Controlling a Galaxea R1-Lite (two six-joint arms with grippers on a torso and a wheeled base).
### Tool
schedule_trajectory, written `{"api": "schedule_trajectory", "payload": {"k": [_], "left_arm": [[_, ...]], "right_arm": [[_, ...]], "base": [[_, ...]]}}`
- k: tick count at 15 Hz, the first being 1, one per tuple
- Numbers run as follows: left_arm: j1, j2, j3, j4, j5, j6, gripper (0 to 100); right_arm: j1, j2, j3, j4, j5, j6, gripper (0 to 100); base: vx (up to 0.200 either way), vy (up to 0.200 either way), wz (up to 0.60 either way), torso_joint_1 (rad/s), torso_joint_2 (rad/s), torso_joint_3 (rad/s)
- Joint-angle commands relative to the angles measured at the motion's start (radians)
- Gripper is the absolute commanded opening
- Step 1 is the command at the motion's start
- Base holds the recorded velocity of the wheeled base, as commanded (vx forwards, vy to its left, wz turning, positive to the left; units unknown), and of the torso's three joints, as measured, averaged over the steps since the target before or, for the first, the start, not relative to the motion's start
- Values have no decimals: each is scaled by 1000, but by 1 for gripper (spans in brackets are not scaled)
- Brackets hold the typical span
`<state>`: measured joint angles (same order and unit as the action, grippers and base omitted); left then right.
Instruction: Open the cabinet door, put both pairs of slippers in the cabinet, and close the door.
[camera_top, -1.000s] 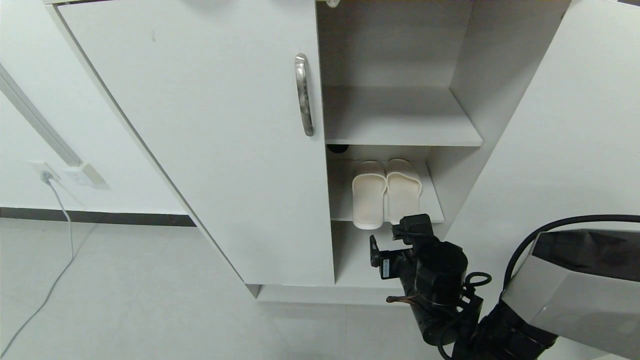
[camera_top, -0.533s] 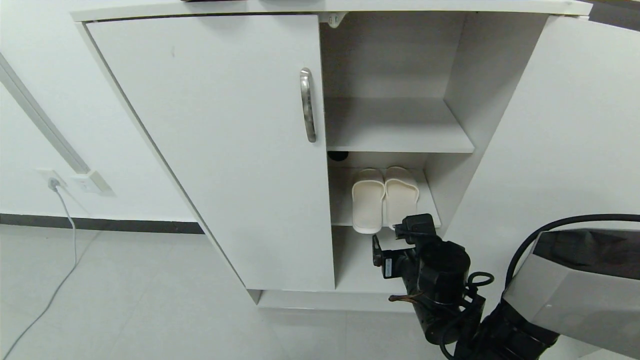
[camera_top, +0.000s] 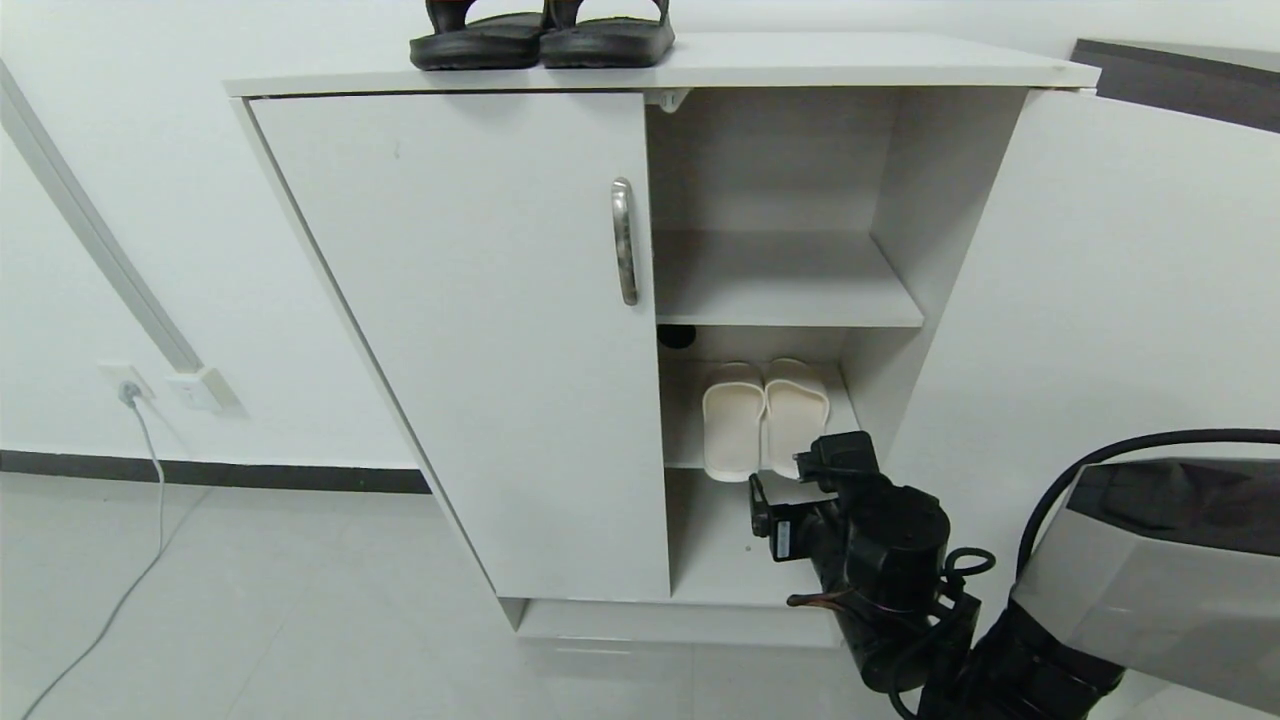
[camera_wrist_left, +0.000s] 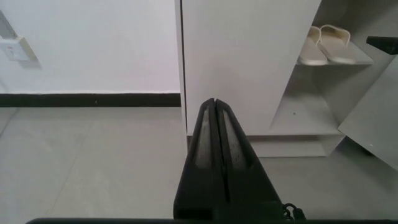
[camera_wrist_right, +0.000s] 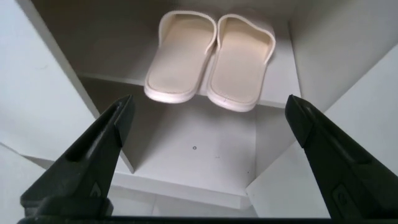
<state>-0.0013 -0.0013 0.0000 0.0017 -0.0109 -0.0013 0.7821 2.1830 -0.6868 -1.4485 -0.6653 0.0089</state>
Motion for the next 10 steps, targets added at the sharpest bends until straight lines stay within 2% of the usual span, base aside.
{"api": "schedule_trajectory", "payload": {"k": [1,5,10], "left_arm": [[0,1,0,0,0,0,0],[0,1,0,0,0,0,0],[0,1,0,0,0,0,0]], "right_arm": [[0,1,12,-3,7,0,100],[-1,1,16,-4,13,0,100],[-1,1,53,-21,38,-1,100]], "base": [[0,0,0,0,0,0],[0,0,0,0,0,0],[0,200,0,5,2,2]]}}
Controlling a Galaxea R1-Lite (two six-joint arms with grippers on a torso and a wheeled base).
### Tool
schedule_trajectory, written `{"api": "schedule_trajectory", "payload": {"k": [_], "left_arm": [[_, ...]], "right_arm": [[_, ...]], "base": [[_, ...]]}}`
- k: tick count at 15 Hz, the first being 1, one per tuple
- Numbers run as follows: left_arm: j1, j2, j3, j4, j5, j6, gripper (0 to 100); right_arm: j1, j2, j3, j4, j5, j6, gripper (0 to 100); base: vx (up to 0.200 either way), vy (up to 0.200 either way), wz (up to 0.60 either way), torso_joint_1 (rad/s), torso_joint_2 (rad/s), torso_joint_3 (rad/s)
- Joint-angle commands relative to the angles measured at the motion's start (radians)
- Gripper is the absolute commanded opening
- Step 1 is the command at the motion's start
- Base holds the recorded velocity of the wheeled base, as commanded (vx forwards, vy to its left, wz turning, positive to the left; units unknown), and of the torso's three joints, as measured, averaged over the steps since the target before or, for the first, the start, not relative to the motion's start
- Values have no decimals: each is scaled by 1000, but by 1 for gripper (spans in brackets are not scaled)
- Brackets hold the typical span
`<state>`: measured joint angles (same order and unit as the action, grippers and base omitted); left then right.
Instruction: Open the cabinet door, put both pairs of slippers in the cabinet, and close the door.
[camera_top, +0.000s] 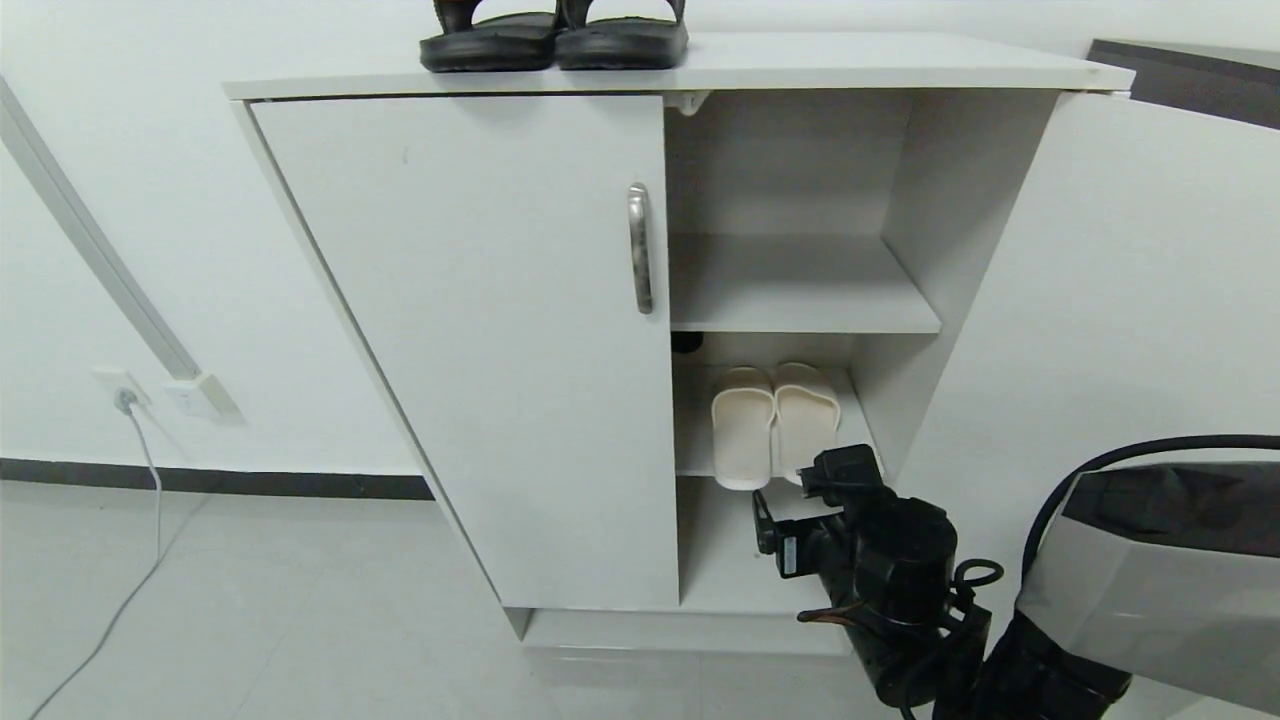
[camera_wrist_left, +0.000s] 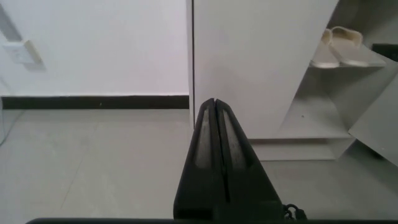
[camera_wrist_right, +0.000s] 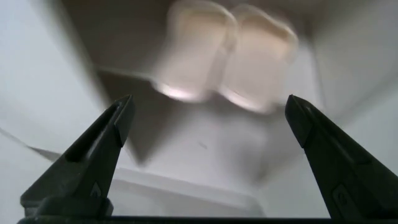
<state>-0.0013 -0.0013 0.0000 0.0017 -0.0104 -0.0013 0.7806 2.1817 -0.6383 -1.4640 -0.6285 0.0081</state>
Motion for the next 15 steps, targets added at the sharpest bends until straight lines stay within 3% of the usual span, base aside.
{"api": "schedule_trajectory", "payload": {"k": [1,7,10,15], "left_arm": [[0,1,0,0,0,0,0],[0,1,0,0,0,0,0],[0,1,0,0,0,0,0],[0,1,0,0,0,0,0]], "right_arm": [[0,3,6,-15,7,0,100],[0,9,28,-35,20,-13,100],[-4,18,63,-107,87,-39,100],[-11,3,89,-79,145,-43,100]], "base": [[0,200,0,7,12,7],[0,200,0,3,1,5],[0,0,0,0,0,0],[0,0,0,0,0,0]]}}
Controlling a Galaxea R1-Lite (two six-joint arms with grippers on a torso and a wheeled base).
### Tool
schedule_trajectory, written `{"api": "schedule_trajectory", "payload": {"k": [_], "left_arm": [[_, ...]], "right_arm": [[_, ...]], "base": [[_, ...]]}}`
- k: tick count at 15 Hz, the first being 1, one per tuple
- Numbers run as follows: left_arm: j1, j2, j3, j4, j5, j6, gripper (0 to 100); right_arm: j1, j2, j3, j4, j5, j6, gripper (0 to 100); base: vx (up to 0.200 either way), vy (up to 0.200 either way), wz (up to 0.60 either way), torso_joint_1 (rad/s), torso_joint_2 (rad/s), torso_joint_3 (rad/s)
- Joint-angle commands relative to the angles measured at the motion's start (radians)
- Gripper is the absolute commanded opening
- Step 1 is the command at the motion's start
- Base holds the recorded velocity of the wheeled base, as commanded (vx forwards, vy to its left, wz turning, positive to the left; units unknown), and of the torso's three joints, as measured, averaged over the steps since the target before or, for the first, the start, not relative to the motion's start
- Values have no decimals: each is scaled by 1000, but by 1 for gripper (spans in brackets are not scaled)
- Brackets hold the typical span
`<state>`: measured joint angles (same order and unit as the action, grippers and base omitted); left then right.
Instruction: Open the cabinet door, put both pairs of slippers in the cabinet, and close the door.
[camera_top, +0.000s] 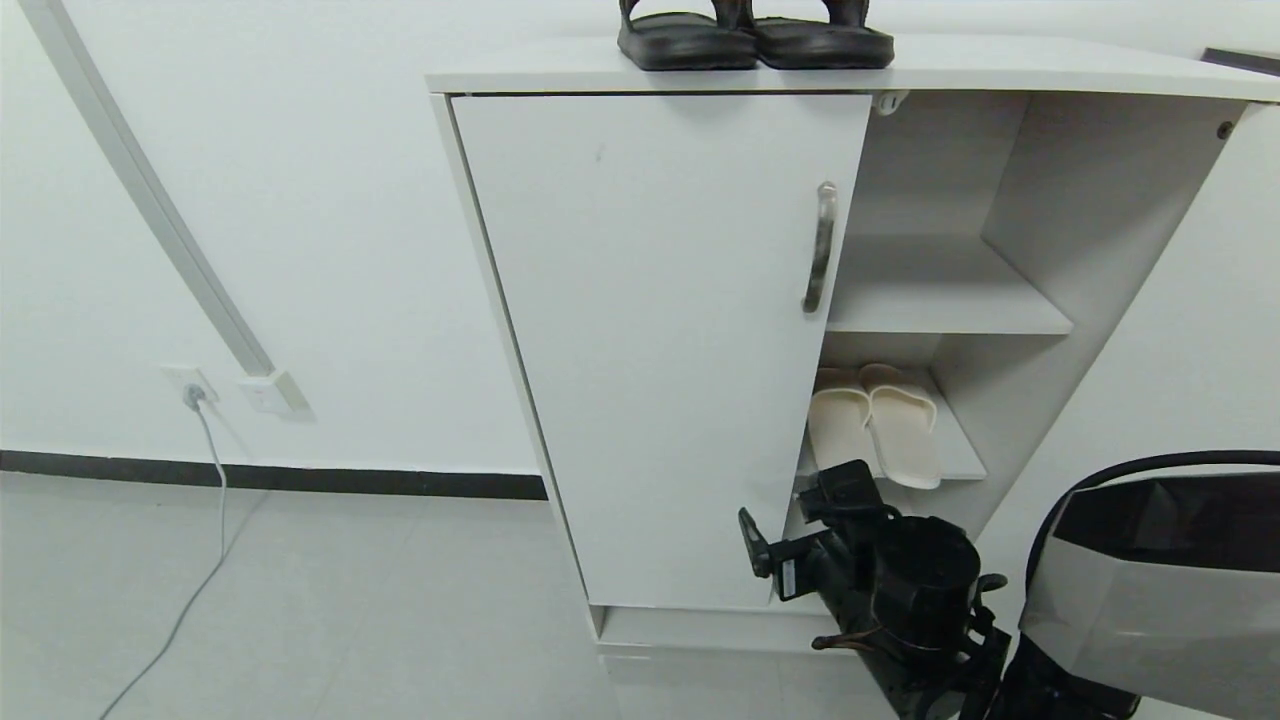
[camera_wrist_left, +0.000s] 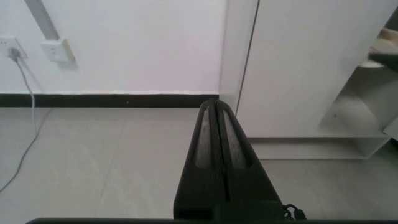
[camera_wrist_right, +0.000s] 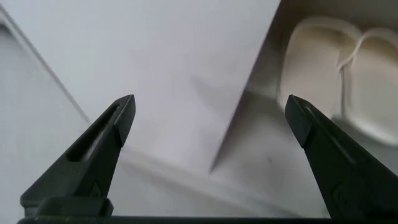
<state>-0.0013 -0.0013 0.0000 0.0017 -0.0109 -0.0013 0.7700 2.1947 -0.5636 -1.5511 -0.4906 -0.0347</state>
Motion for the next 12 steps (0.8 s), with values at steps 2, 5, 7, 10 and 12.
{"api": "schedule_trajectory", "payload": {"k": [2,5,7,10,12], "left_arm": [[0,1,0,0,0,0,0],[0,1,0,0,0,0,0],[0,1,0,0,0,0,0],[0,1,0,0,0,0,0],[0,1,0,0,0,0,0]], "right_arm": [[0,-33,25,72,24,9,100],[0,-27,25,55,23,9,100],[0,-15,25,20,23,6,100],[2,8,24,-20,20,-4,100],[2,8,22,-20,20,-10,100]], "base": [[0,0,0,0,0,0],[0,0,0,0,0,0],[0,0,0,0,0,0],[0,0,0,0,0,0],[0,0,0,0,0,0]]}}
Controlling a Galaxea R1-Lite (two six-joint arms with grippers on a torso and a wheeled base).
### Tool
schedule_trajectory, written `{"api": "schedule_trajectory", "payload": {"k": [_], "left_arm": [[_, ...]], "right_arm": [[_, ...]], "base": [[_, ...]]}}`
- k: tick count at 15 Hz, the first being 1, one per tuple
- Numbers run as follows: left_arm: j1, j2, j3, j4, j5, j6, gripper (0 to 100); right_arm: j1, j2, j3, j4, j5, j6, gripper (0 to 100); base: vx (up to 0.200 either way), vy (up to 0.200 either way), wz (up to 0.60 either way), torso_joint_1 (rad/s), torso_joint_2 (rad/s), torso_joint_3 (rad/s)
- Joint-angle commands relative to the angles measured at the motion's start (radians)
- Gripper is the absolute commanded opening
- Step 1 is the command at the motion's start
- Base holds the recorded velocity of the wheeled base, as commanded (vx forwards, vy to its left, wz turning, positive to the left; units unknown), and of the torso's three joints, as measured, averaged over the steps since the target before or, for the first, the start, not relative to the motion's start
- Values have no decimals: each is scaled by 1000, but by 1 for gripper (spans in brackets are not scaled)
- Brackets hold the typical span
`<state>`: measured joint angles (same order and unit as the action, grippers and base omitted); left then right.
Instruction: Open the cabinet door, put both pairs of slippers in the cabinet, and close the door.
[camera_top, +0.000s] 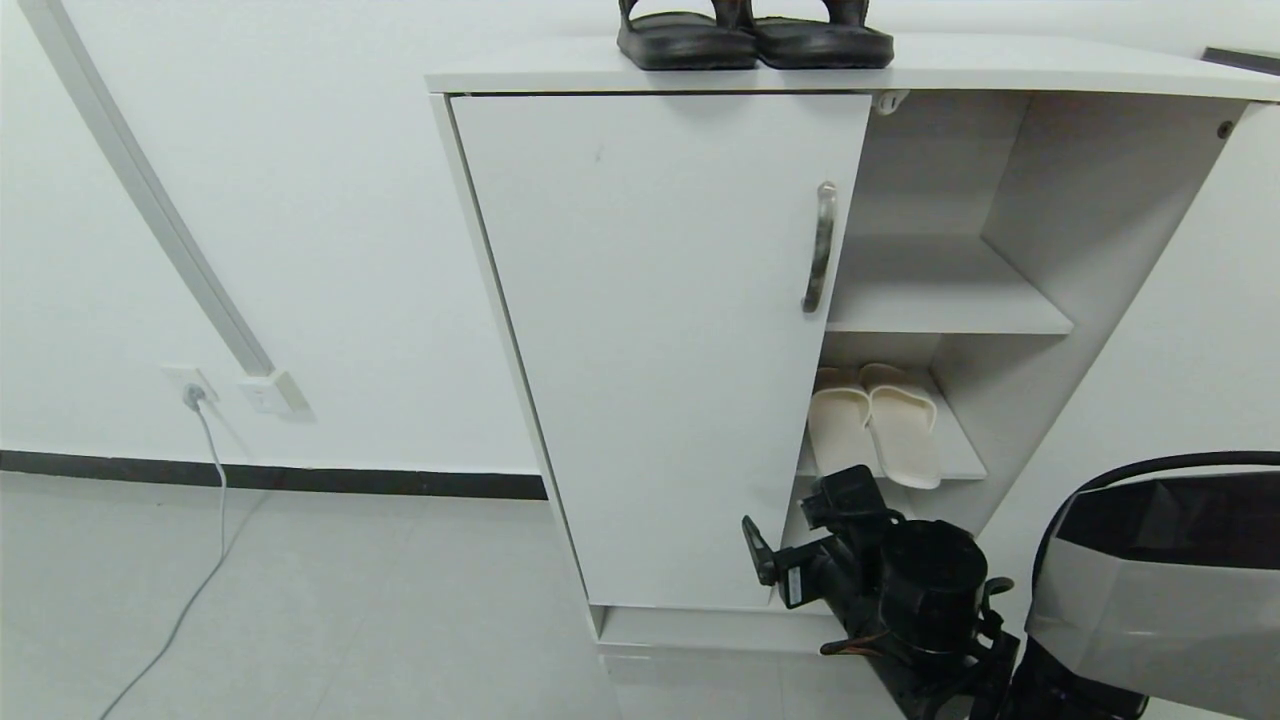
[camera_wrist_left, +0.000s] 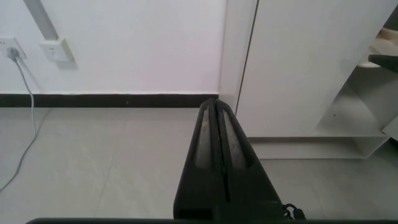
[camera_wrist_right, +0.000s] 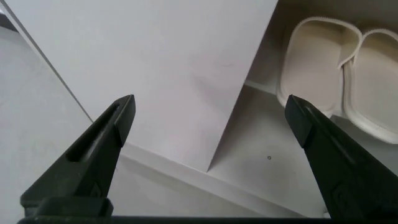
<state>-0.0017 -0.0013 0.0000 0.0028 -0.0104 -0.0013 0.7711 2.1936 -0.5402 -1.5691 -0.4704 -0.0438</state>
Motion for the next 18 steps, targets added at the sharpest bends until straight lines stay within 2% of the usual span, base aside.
{"api": "schedule_trajectory", "payload": {"k": [1,4,7,18], "left_arm": [[0,1,0,-1,0,0,0],[0,1,0,-1,0,0,0],[0,1,0,-1,0,0,0],[0,1,0,-1,0,0,0]], "right_arm": [[-1,9,-1,-2,-1,-1,100],[-1,8,-1,-2,3,-1,100],[-1,5,-1,-2,3,-1,100],[-4,-5,3,-2,3,-1,100]], "base": [[0,0,0,2,-154,-173],[0,0,0,20,-204,-326],[0,0,0,40,-520,-370],[0,0,0,139,-472,-332]]}}
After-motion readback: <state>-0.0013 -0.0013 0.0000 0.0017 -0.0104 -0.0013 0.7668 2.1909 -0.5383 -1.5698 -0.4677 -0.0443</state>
